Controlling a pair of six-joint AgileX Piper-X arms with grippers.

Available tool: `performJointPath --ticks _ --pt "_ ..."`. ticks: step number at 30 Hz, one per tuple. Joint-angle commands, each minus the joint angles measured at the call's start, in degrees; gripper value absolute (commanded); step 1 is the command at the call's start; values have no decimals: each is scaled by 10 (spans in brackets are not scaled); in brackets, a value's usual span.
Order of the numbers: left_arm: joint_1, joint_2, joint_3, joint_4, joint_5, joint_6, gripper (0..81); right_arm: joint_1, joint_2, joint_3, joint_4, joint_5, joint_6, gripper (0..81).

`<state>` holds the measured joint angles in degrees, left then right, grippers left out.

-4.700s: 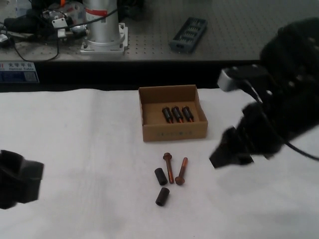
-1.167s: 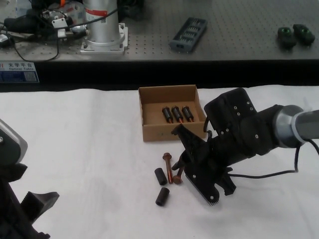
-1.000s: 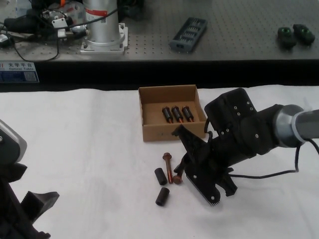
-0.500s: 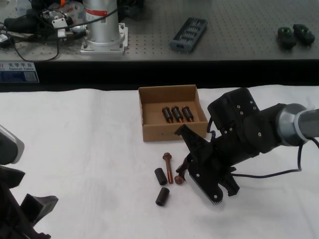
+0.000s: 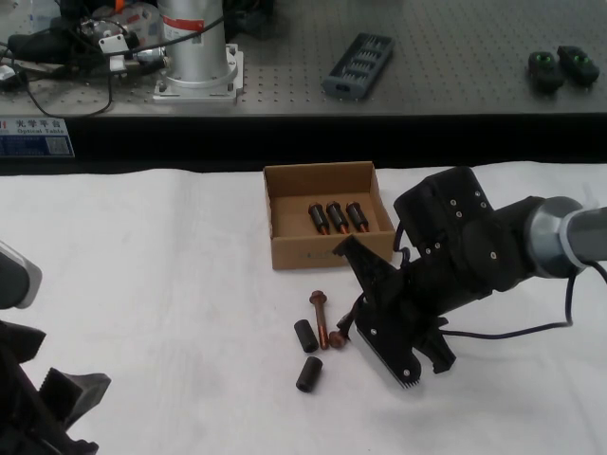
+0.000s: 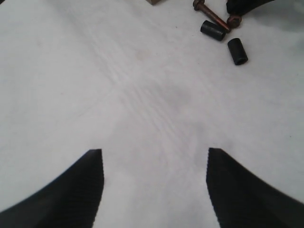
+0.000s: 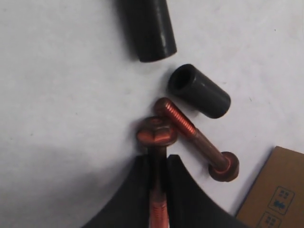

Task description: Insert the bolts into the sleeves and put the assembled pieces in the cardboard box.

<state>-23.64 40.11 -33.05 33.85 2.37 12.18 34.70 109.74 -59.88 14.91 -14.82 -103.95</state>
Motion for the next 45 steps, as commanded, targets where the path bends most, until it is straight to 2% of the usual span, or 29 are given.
performJointPath --ticks 1,6,14,22,24,26,29,32,37,41,45 --pt "1 1 -2 10 -7 -15 455 -4 5 1 19 24 6 25" --pt "1 1 -2 22 -7 -39 455 4 -42 1 19 20 108 25" --pt "1 1 -2 18 5 -113 455 13 -145 2 19 -21 340 25" --pt "1 4 -2 -4 64 -208 451 21 -223 2 61 -7 656 25" --pt "1 15 -2 -4 83 -212 430 21 -244 2 92 -7 732 25" --pt "1 34 -2 -8 100 -212 403 21 -267 5 120 -7 776 25" --pt "1 83 -5 -23 119 -218 376 21 -299 16 160 -7 811 25" --pt "-10 147 -21 -41 119 -248 375 21 -330 28 211 -7 812 25" --pt "-47 270 -86 -71 111 -287 375 21 -386 47 274 -7 812 25" --pt "-87 366 -154 -73 72 -290 375 21 -429 52 314 -7 812 25" --pt "-109 453 -224 -62 64 -285 375 20 -473 52 339 -5 812 25"
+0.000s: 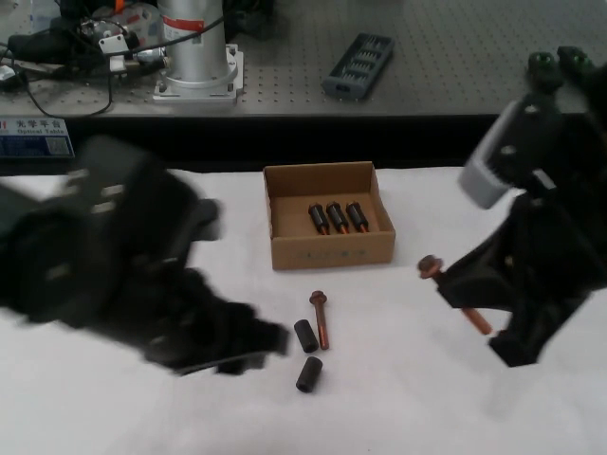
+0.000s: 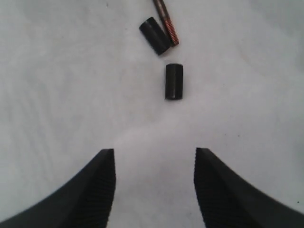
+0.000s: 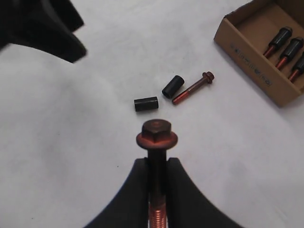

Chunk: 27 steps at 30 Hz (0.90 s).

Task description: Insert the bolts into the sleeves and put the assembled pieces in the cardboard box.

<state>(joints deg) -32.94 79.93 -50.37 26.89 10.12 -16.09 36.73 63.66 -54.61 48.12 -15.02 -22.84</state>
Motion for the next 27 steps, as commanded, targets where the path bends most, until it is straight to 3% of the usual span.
performJointPath --ticks 1,9,27 --pt "-20 75 -66 14 -13 -2 375 -1 -22 -1 10 3 1 25" --pt "-46 179 -129 34 -13 72 375 -5 -63 -1 13 16 17 25" --pt "-51 257 -131 -68 -17 88 375 -8 -63 0 13 11 27 25"
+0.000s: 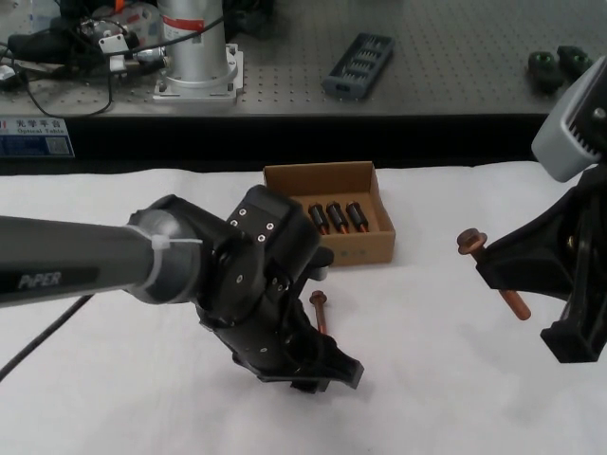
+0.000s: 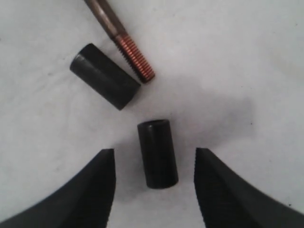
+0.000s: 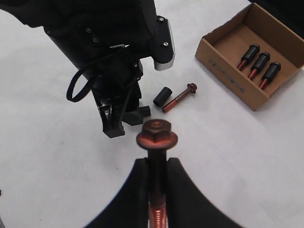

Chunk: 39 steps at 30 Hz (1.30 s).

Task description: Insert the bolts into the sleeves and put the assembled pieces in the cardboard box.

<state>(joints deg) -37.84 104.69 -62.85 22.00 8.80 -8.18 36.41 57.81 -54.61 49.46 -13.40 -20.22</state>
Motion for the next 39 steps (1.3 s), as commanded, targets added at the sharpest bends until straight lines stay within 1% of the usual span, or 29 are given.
performJointPath --ticks 1,5,10,15,17,21,23,25,26,31,35,39 --pt "-2 12 -6 -21 -2 9 375 -4 -5 0 0 -5 1 25" --pt "-2 20 -6 -28 25 8 368 -4 -5 0 0 -5 1 25" --pt "-2 32 -6 -27 24 8 307 -4 -5 0 0 -5 1 25" --pt "-2 41 -6 -19 21 8 277 -4 -5 0 0 -5 1 25" --pt "-2 41 -6 -8 19 8 253 -4 -5 0 0 -5 1 25" --pt "-2 41 -6 -7 19 8 173 -4 -5 0 0 -5 1 25" --pt "-2 41 -6 -3 27 8 105 -4 -5 0 0 -5 0 25" --pt "-2 41 -14 28 43 7 20 -4 -5 0 0 -5 0 25" --pt "-2 41 -20 50 49 9 4 -4 -5 0 0 -5 0 25" --pt "-2 38 -65 146 50 9 6 -4 -5 0 -9 -5 0 25" --pt "-2 7 -82 156 50 15 6 -4 -5 0 -37 -5 6 25" --pt "0 -42 -79 153 50 44 6 -4 -5 0 -80 -5 69 25"
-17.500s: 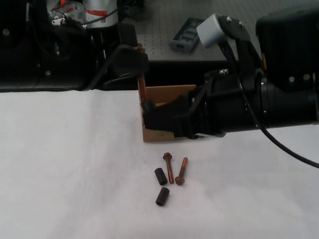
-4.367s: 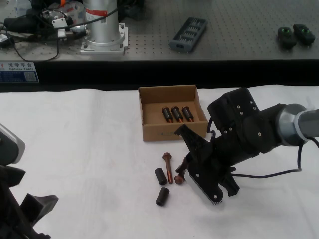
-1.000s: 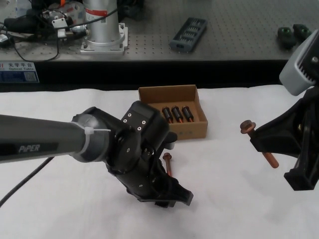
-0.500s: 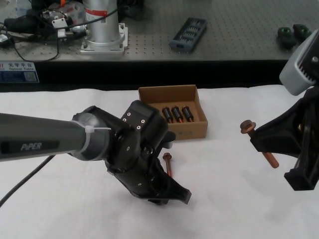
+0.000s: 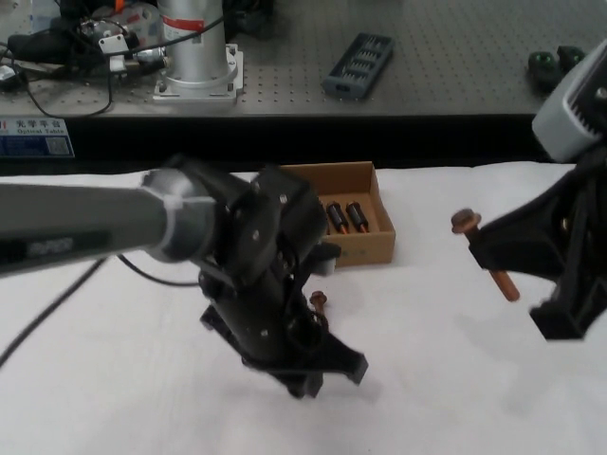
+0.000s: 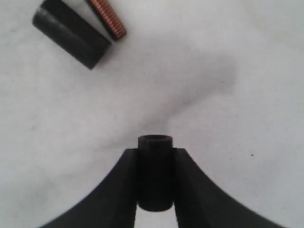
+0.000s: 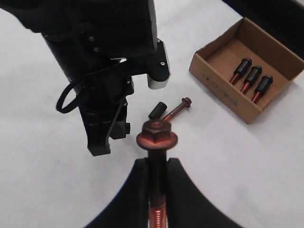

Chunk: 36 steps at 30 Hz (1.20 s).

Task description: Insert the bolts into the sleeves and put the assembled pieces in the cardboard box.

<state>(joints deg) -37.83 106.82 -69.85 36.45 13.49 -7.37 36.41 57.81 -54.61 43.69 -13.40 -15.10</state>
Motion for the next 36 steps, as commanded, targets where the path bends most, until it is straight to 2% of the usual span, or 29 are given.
performJointPath --ticks 1,3,7,15,20,25,32,36 --pt "1 -77 -6 3 3 40 6 -4 -3 0 -34 -5 34 25" --pt "6 -102 1 -9 20 40 6 -4 0 2 -57 -5 63 25" --pt "27 -152 37 -68 104 35 6 -4 14 6 -100 -21 121 25" --pt "81 -261 151 -239 314 26 6 -4 64 6 -216 -88 260 25" --pt "108 -310 205 -353 383 -34 6 -3 96 6 -297 -123 364 25" --pt "114 -324 240 -467 406 -117 6 -3 113 6 -349 -137 445 25" --pt "114 -324 274 -644 408 -233 6 -3 114 6 -365 -138 486 25" --pt "114 -324 282 -688 389 -259 6 -3 114 6 -385 -142 512 25"
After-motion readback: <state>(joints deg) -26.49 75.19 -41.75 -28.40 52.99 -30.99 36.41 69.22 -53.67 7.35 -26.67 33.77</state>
